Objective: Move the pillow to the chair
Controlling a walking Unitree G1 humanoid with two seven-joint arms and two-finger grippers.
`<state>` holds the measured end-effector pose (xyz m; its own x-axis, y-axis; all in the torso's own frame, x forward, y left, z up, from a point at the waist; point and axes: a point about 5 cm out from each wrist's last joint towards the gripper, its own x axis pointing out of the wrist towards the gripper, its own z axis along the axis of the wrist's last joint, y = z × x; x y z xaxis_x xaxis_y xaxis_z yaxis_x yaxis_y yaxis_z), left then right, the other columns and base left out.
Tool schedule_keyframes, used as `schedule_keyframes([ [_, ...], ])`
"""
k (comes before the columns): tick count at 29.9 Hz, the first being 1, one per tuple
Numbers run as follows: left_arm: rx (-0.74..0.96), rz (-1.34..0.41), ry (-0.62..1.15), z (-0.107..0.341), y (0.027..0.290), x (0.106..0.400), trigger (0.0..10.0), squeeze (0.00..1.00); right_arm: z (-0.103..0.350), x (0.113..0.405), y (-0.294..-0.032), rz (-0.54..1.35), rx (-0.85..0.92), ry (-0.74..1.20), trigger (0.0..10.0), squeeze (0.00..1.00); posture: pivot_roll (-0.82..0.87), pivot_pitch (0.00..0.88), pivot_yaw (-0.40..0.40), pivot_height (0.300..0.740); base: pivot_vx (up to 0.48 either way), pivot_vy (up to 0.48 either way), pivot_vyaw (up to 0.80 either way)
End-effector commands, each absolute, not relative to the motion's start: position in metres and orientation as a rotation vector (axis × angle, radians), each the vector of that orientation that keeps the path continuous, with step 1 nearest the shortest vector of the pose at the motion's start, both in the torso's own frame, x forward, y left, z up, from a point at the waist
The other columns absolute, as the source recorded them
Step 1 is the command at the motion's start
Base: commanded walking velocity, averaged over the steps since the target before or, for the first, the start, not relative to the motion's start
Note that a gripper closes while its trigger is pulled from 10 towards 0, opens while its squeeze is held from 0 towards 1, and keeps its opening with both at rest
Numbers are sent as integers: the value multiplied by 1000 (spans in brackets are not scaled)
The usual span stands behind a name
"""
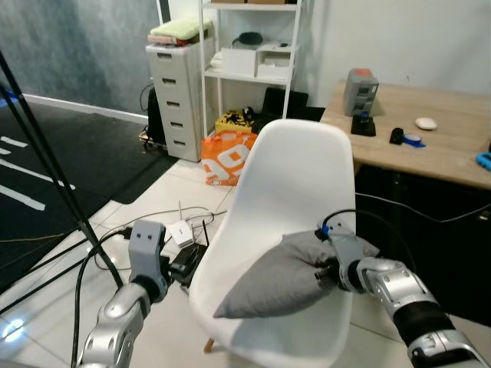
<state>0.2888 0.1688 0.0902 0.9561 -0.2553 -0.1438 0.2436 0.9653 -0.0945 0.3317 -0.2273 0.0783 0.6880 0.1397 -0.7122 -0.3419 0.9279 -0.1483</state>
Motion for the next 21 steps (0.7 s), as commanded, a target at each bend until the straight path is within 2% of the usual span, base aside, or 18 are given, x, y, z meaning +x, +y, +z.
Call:
schedule_keyframes([
  [1, -46, -255, 171, 89, 173, 286, 10000, 0, 86, 336, -242, 156, -338, 750, 10000, 0, -241, 46, 39, 595, 0, 0, 0],
  [5, -43, -265, 171, 90, 172, 285, 10000, 0, 89, 337, -259, 5, -390, 747, 10000, 0, -238, 45, 38, 580, 0, 0, 0],
  [7, -40, -277, 171, 91, 171, 284, 10000, 0, 95, 337, -275, -135, -397, 719, 10000, 0, -235, 44, 38, 570, 0, 0, 0],
  [11, -39, -285, 172, 91, 170, 283, 10000, 0, 101, 337, -286, -236, -405, 684, 10000, 0, -232, 43, 36, 560, 0, 0, 0],
  [15, -35, -302, 171, 92, 167, 282, 10000, 0, 117, 340, -307, -427, -335, 560, 10000, 0, -227, 45, 39, 560, 0, 0, 0],
  [21, -27, -320, 171, 94, 166, 281, 10000, 0, 128, 342, -317, -567, -296, 461, 10000, 0, -223, 55, 45, 560, 0, 0, 0],
])
